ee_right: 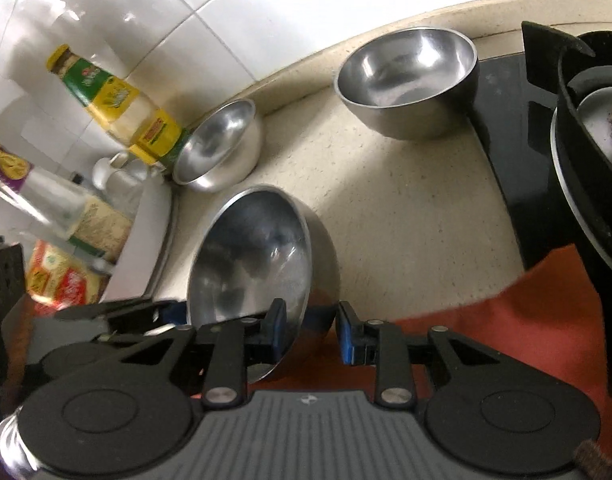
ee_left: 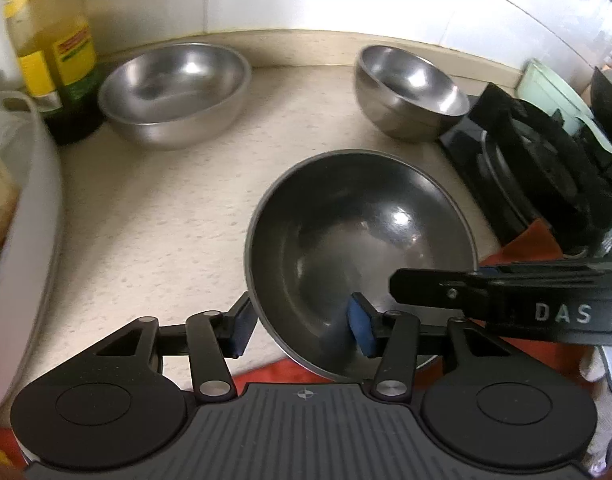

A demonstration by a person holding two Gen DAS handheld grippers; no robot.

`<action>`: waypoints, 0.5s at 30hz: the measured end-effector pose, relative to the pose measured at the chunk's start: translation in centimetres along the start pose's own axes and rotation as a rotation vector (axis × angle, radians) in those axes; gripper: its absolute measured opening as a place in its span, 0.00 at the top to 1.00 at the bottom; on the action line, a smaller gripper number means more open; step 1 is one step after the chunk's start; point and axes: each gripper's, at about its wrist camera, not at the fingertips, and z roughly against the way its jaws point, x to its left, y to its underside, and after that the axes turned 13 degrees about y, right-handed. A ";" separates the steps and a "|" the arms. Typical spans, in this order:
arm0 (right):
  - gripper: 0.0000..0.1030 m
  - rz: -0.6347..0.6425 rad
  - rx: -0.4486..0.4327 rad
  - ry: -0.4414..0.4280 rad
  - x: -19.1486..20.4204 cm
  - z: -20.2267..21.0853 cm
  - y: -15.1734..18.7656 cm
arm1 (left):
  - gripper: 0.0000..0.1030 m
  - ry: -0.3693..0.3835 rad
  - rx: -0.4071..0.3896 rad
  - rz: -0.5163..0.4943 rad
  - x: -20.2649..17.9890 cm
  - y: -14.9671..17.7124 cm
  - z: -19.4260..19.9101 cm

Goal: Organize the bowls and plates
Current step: 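Lift the steel bowl off the counter with both tools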

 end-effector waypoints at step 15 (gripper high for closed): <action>0.64 0.086 -0.052 0.057 -1.3 3.2 -0.3 | 0.23 -0.119 -0.115 0.060 0.9 1.0 4.2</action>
